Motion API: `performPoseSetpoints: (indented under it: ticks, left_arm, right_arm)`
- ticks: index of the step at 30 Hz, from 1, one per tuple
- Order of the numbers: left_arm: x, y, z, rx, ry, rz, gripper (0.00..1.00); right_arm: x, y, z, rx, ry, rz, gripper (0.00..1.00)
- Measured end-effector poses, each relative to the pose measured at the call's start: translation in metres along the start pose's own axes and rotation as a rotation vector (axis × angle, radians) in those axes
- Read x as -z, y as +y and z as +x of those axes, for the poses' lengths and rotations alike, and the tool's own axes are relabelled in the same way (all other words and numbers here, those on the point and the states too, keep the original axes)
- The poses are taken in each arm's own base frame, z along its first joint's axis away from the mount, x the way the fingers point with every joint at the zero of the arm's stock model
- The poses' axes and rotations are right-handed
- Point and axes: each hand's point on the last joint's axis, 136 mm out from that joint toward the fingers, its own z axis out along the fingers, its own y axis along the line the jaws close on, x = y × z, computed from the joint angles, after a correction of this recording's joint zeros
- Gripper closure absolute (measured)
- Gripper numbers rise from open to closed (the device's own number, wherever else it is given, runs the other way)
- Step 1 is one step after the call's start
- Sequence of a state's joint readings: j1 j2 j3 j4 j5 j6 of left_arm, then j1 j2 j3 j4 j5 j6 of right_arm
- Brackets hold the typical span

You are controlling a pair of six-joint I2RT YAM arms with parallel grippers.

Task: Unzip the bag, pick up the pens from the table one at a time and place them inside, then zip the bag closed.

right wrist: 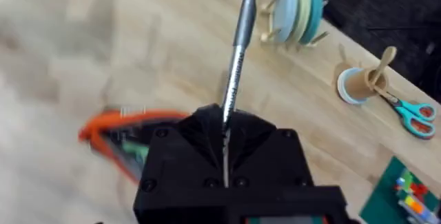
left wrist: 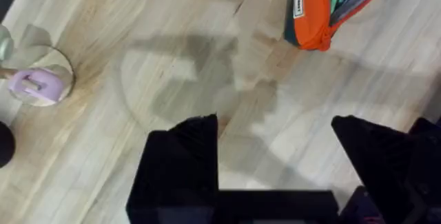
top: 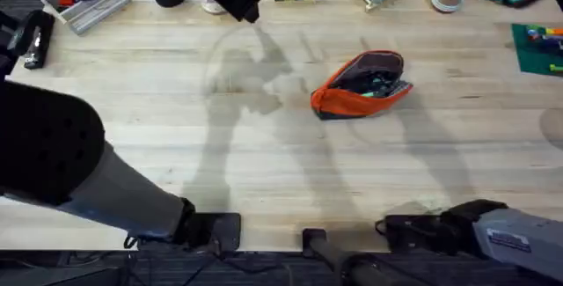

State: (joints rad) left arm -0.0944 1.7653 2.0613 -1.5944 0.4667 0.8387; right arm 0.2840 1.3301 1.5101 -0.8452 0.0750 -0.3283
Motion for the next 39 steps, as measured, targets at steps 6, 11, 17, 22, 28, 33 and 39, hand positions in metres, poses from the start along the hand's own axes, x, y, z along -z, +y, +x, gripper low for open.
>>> performPoseSetpoints:
  ticks: [6, 11, 17, 22, 28, 33, 39]
  left_arm:
    - [0.0, -0.002, 0.002, 0.005, 0.006, 0.007, 0.006]
    - [0.0, -0.002, 0.002, 0.005, 0.006, 0.007, 0.006]
    - [0.0, -0.002, 0.002, 0.005, 0.006, 0.007, 0.006]
    - [0.0, 0.0, 0.003, 0.005, 0.016, -0.002, 0.006]
    - [0.0, 0.0, 0.004, 0.005, 0.02, -0.006, 0.006]
    - [0.0, 0.0, 0.004, 0.005, 0.02, -0.006, 0.006]
    - [0.0, 0.0, 0.004, 0.005, 0.02, -0.006, 0.006]
  right_arm:
    - [0.01, 0.018, 0.037, 0.197, 0.13, -0.095, 0.97]
    - [0.019, 0.032, 0.06, 0.417, 0.191, -0.194, 0.97]
    - [0.033, 0.042, 0.086, 0.752, 0.24, -0.308, 0.97]
    - [0.037, 0.046, 0.096, 0.862, 0.255, -0.357, 0.971]
    - [0.042, 0.056, 0.101, 0.915, 0.234, -0.431, 0.971]
    - [0.036, 0.061, 0.101, 0.932, 0.229, -0.467, 0.97]
    - [0.019, 0.06, 0.106, 0.991, 0.229, -0.546, 0.97]
